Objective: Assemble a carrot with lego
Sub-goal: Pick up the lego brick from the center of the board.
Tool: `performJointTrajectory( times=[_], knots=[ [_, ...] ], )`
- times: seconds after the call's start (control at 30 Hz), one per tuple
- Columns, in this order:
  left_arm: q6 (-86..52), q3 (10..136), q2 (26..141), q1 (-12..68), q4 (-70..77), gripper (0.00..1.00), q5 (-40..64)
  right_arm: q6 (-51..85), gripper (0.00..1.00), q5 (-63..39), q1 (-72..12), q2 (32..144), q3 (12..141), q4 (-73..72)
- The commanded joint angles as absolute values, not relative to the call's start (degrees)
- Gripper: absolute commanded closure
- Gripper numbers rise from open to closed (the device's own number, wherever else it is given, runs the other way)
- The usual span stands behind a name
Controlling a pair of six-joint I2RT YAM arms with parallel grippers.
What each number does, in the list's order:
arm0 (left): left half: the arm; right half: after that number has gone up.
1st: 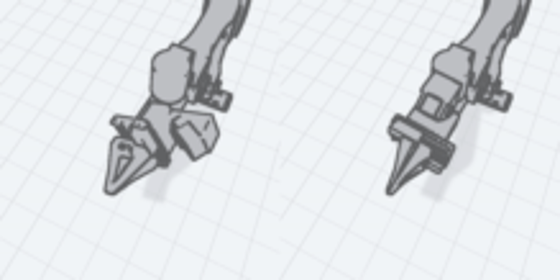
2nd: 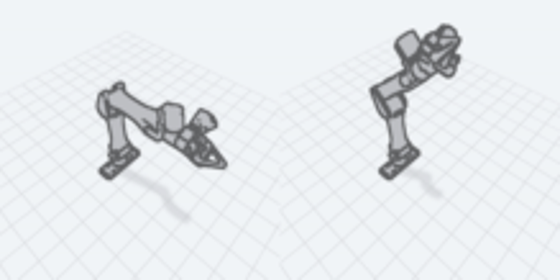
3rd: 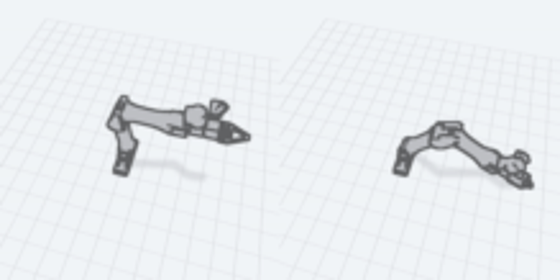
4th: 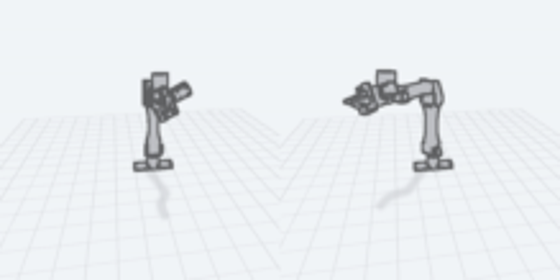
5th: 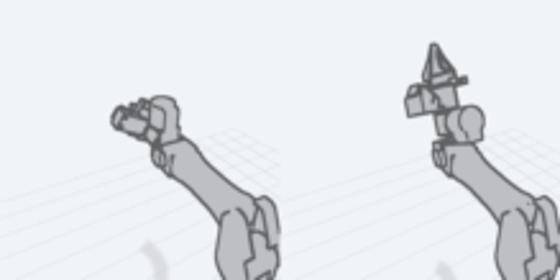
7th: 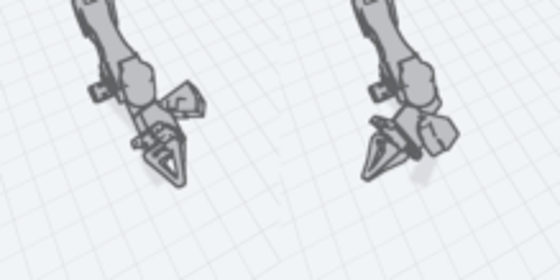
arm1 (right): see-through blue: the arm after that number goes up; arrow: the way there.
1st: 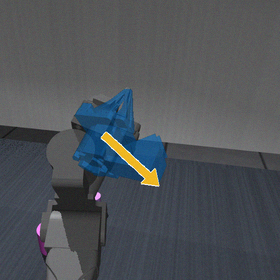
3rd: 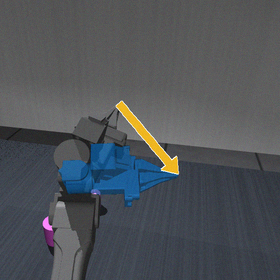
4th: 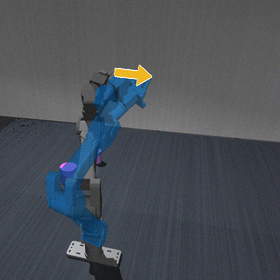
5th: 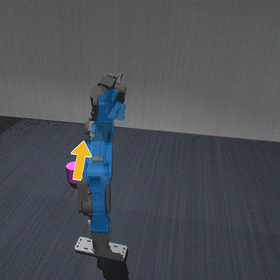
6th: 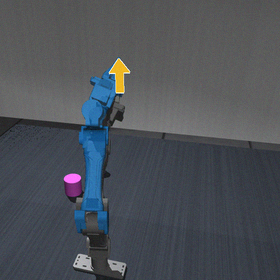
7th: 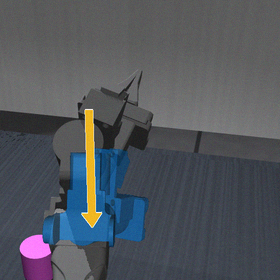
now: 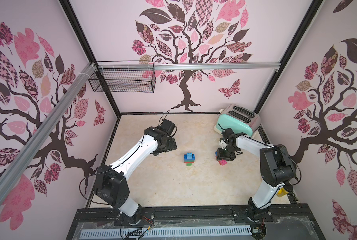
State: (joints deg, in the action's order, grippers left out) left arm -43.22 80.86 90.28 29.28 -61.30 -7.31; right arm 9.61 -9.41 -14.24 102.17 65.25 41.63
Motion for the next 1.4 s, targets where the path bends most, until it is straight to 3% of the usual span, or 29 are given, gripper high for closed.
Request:
performJointTrajectory(
  times=[0.0, 0.37, 1.37],
  knots=[
    [-42.4, 80.5, 88.6, 28.7, -60.8, 0.12, -7.6, 8.2, 0.47, -5.9, -15.1, 102.6, 67.7, 42.5],
    [-42.1, 79.7, 88.2, 28.1, -60.4, 0.12, -7.3, 7.0, 0.53, -3.6, -16.9, 102.0, 66.5, 40.3],
    [-41.0, 78.5, 88.1, 25.9, -59.0, 0.12, -5.8, 5.4, 0.57, -1.9, -18.0, 103.6, 64.8, 39.1]
  ],
)
